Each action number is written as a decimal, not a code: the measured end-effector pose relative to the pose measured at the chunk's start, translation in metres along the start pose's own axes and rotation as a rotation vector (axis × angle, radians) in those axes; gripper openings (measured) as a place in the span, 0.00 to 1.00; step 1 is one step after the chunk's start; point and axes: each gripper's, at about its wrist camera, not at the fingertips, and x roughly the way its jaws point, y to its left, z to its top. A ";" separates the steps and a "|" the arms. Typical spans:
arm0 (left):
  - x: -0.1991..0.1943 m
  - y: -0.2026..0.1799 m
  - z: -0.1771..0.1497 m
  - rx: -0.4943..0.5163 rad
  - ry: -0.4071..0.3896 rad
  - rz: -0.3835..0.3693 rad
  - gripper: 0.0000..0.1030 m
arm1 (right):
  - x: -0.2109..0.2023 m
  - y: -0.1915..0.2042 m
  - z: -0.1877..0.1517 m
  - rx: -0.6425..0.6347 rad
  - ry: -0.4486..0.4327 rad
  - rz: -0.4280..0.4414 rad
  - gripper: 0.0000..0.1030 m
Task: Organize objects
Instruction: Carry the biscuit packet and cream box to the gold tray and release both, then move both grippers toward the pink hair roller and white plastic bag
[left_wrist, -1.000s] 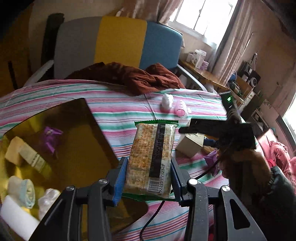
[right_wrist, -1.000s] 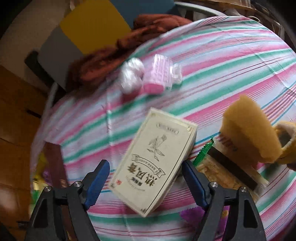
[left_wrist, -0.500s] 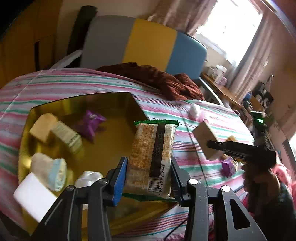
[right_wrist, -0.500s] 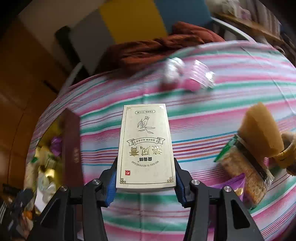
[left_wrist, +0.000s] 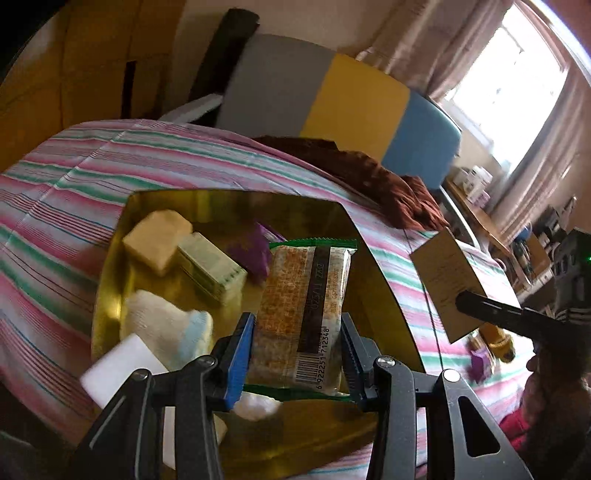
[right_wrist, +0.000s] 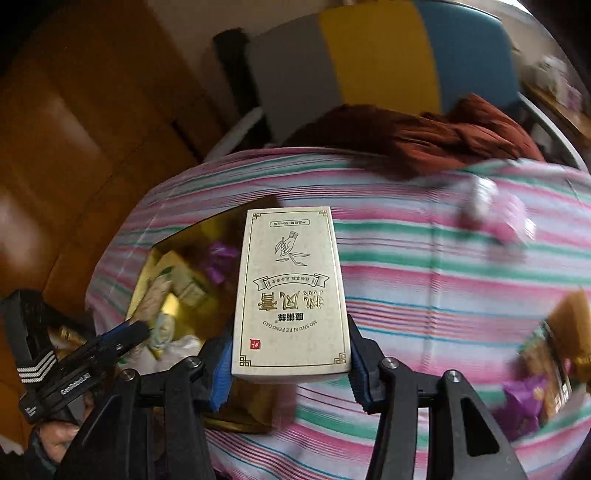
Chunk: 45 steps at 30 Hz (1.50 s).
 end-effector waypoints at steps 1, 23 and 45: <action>0.000 0.002 0.003 -0.002 -0.009 0.011 0.44 | 0.006 0.010 0.005 -0.020 0.006 0.005 0.50; -0.031 0.017 -0.001 0.028 -0.140 0.212 0.85 | 0.048 0.072 -0.008 -0.143 0.011 -0.066 0.67; -0.038 -0.021 -0.018 0.139 -0.149 0.214 0.90 | 0.020 0.074 -0.039 -0.172 -0.077 -0.141 0.69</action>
